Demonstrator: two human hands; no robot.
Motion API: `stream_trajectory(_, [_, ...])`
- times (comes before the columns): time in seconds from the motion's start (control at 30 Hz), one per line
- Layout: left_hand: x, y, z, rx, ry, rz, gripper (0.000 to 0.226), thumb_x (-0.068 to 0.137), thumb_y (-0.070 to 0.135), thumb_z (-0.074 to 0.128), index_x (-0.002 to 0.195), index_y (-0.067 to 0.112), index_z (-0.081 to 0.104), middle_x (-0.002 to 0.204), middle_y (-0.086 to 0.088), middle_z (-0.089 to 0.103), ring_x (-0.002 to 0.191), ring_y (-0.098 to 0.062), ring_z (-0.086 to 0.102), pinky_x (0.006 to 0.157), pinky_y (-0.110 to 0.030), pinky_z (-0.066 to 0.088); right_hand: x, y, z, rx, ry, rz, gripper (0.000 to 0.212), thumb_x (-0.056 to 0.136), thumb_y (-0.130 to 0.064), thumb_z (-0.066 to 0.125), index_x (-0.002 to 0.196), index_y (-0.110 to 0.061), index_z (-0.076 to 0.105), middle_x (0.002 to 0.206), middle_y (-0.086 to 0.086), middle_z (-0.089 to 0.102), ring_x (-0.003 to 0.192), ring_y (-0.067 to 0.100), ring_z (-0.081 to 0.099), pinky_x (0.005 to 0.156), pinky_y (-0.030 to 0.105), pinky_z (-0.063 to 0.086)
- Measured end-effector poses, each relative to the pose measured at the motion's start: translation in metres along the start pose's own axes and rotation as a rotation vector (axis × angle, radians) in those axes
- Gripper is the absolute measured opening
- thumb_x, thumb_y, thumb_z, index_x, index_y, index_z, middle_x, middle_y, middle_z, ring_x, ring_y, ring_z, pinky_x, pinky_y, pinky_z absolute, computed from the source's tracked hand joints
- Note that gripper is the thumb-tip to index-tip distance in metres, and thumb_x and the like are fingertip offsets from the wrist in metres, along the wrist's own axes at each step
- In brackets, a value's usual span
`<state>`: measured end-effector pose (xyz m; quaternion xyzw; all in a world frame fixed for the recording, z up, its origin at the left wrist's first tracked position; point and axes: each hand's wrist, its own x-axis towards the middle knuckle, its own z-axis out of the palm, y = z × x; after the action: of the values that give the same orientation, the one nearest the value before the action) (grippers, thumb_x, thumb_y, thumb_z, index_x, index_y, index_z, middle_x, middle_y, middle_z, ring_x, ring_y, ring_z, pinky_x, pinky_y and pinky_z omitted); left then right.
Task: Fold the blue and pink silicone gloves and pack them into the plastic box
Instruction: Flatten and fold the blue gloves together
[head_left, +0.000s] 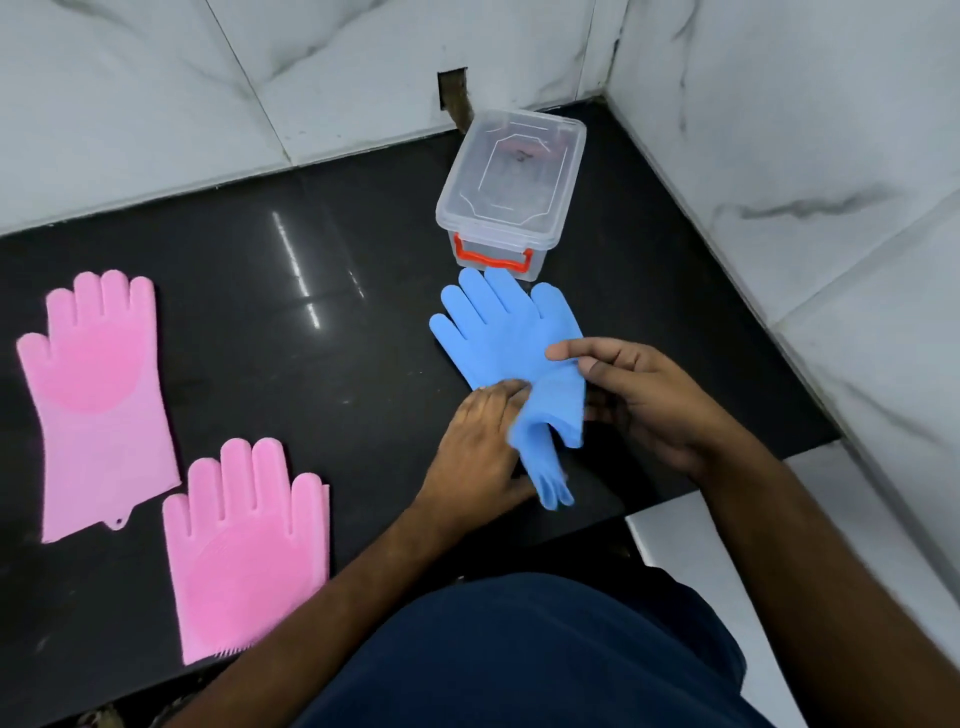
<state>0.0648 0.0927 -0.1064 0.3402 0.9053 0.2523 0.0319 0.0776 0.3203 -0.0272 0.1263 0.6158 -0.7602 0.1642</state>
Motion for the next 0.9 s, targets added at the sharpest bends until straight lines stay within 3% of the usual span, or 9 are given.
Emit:
stream_trajectory(0.03, [0.015,-0.004,0.003,-0.279,0.081,-0.351,0.052,0.094,0.046,0.068,0.125,0.006,0.061,0.127,-0.007,0.065,0.116,-0.019,0.064,0.111,-0.03,0.042,0.001,0.001,-0.001,0.071,-0.022,0.016,0.03,0.104,-0.011,0.047,0.12,-0.012,0.072,0.102,0.011,0.074,0.09,0.019,0.072,0.075,0.026,0.059])
stream_trajectory(0.07, [0.014,-0.006,0.003,-0.327,0.166,-0.433,0.042,0.095,0.041,0.069,0.116,0.005,0.064,0.114,-0.002,0.067,0.104,-0.011,0.066,0.104,-0.024,0.047,0.0,0.003,-0.001,0.122,-0.038,0.021,0.033,0.103,-0.008,0.045,0.124,-0.011,0.071,0.105,0.012,0.075,0.096,0.019,0.074,0.077,0.025,0.06])
stream_trajectory(0.2, [0.012,0.004,-0.013,-0.467,0.238,-0.131,0.032,0.102,0.032,0.063,0.133,0.026,0.06,0.126,0.007,0.07,0.121,-0.008,0.065,0.102,-0.028,0.053,-0.002,0.006,-0.005,-0.256,0.001,-0.139,0.03,0.1,-0.011,0.059,0.124,-0.027,0.063,0.113,0.001,0.076,0.107,0.014,0.072,0.08,0.02,0.056])
stream_trajectory(0.33, [0.019,0.002,-0.015,-0.648,0.243,-0.244,0.045,0.1,0.048,0.058,0.09,0.004,0.064,0.08,-0.016,0.07,0.072,-0.033,0.068,0.066,-0.049,0.057,0.003,0.005,-0.013,-0.927,0.26,-0.244,0.032,0.091,-0.051,0.064,0.092,-0.019,0.07,0.081,-0.002,0.072,0.082,0.011,0.065,0.074,0.036,0.053])
stream_trajectory(0.43, [0.024,0.003,-0.02,-0.797,0.226,-0.371,0.02,0.102,0.038,0.062,0.087,0.026,0.067,0.076,0.01,0.074,0.063,-0.009,0.07,0.059,-0.03,0.055,0.012,0.005,-0.011,-1.11,0.402,-0.266,0.045,0.089,-0.057,0.058,0.073,-0.016,0.064,0.077,-0.004,0.054,0.081,0.015,0.05,0.066,0.035,0.045])
stream_trajectory(0.53, [0.041,-0.002,-0.029,-0.666,0.283,-0.525,0.023,0.095,0.036,0.071,0.085,0.016,0.066,0.074,-0.002,0.071,0.058,-0.022,0.068,0.054,-0.043,0.058,0.025,0.013,-0.004,-1.125,0.451,-0.173,0.033,0.093,-0.048,0.062,0.082,-0.017,0.067,0.093,-0.004,0.047,0.093,0.016,0.046,0.072,0.035,0.045])
stream_trajectory(0.63, [0.053,-0.013,-0.036,-0.281,0.276,-0.561,0.03,0.085,0.046,0.077,0.079,0.021,0.062,0.092,0.004,0.056,0.08,-0.015,0.059,0.063,-0.035,0.055,0.034,0.021,0.0,-1.117,0.463,-0.081,0.033,0.095,-0.044,0.061,0.104,-0.012,0.068,0.113,0.002,0.047,0.108,0.02,0.046,0.091,0.037,0.047])
stream_trajectory(0.8, [0.065,-0.028,-0.039,-0.406,0.277,-0.587,0.027,0.085,0.031,0.083,0.079,0.014,0.063,0.121,0.0,0.052,0.095,-0.012,0.059,0.082,-0.027,0.05,0.038,0.023,0.006,-1.039,0.498,-0.099,0.028,0.094,-0.041,0.063,0.111,-0.018,0.059,0.117,0.004,0.045,0.093,0.017,0.056,0.083,0.033,0.049])
stream_trajectory(0.9, [0.073,-0.031,-0.04,-0.595,0.265,-0.633,0.03,0.092,0.032,0.076,0.078,0.011,0.059,0.092,-0.011,0.069,0.068,-0.017,0.061,0.06,-0.035,0.053,0.044,0.016,0.008,-0.925,0.478,-0.098,0.022,0.093,-0.04,0.064,0.106,-0.024,0.056,0.106,0.001,0.052,0.081,0.009,0.056,0.069,0.025,0.042])
